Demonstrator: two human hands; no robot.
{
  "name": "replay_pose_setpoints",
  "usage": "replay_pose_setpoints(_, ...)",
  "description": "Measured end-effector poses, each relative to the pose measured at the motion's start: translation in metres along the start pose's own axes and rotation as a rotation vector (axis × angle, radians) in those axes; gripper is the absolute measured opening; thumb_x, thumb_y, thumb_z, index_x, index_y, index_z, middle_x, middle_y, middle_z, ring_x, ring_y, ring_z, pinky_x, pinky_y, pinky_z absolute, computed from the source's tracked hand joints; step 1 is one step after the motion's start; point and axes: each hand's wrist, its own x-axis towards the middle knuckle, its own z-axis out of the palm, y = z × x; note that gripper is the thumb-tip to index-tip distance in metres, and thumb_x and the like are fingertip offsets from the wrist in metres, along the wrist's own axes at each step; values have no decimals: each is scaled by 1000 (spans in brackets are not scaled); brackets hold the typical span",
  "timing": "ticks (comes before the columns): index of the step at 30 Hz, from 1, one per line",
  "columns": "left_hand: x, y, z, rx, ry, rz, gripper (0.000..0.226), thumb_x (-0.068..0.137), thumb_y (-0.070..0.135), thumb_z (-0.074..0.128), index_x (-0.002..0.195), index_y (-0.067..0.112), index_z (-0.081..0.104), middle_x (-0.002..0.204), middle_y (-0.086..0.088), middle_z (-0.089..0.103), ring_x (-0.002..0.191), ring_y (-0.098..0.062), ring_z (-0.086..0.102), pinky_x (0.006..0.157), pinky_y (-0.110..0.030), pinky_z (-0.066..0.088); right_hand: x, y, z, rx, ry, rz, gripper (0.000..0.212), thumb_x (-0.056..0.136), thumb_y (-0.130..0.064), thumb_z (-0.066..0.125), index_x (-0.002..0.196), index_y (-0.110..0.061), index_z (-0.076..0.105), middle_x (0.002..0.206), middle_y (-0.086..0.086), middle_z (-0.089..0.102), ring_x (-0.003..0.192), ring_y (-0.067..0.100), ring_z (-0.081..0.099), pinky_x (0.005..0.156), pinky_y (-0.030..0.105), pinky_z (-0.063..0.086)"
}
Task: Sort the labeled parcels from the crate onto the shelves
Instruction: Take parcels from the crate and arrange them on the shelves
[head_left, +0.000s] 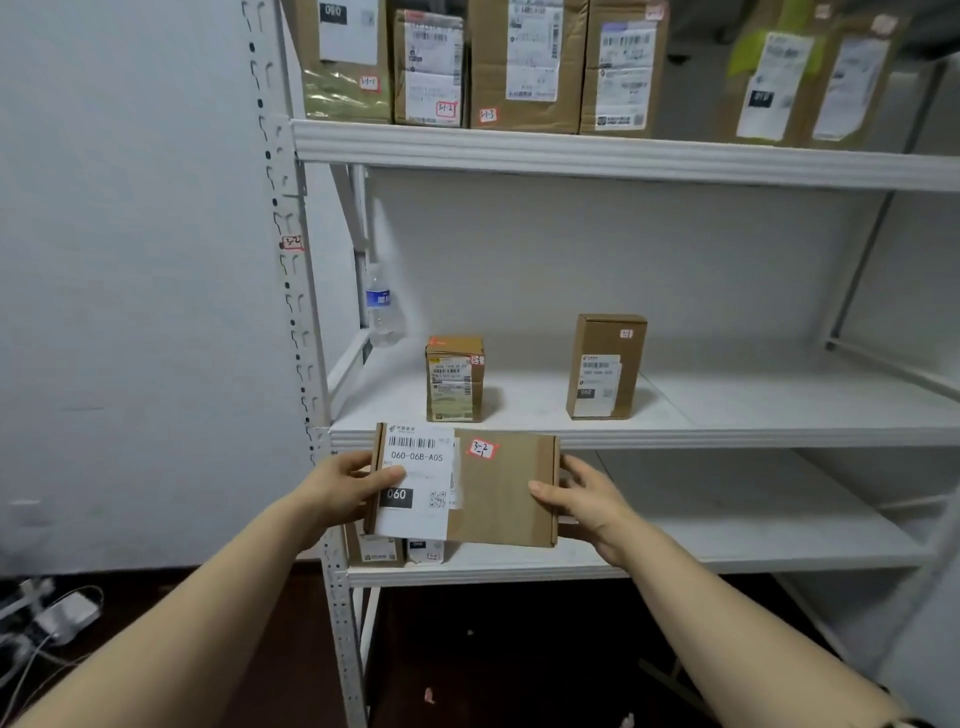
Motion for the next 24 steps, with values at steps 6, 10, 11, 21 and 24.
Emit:
replay_pose_setpoints(6,51,9,0,-22,32,-14,31,86,19,68,116,14,64,103,-6,72,88,-17,69,68,-24,54,68,-11,-3,-28,-51,16,46,83,-9,71,125,-21,55,109,1,65,91,21,62,74,36,52)
replay_pose_setpoints(10,85,24,8,-25,77,-35,34,84,19,70,117,13,63,103,-7,72,91,-19,69,69,-26,55,113,-25,-16,-51,-81,36,43,81,-10,72,119,-19,56,105,5,65,93,23,62,74,37,53)
replay_pose_setpoints(11,91,30,11,-24,77,-44,34,84,19,71,116,12,63,102,-7,72,90,-18,69,68,-25,55,122,-30,-20,-56,-86,37,42,80,-10,73,118,-17,57,103,5,66,92,22,62,74,36,54)
replay_pose_setpoints(21,135,83,0,488,163,16,98,67,18,84,148,19,30,143,0,43,133,-20,39,110,-35,29,201,-60,-9,-304,-402,-28,52,70,0,80,115,-12,56,116,3,61,101,19,61,77,40,58)
replay_pose_setpoints(24,144,98,-3,771,-35,23,70,74,21,80,137,19,49,134,6,53,120,-10,48,104,-24,32,216,-62,25,-333,-474,-47,61,67,1,81,120,-13,53,121,6,59,108,21,59,82,42,57)
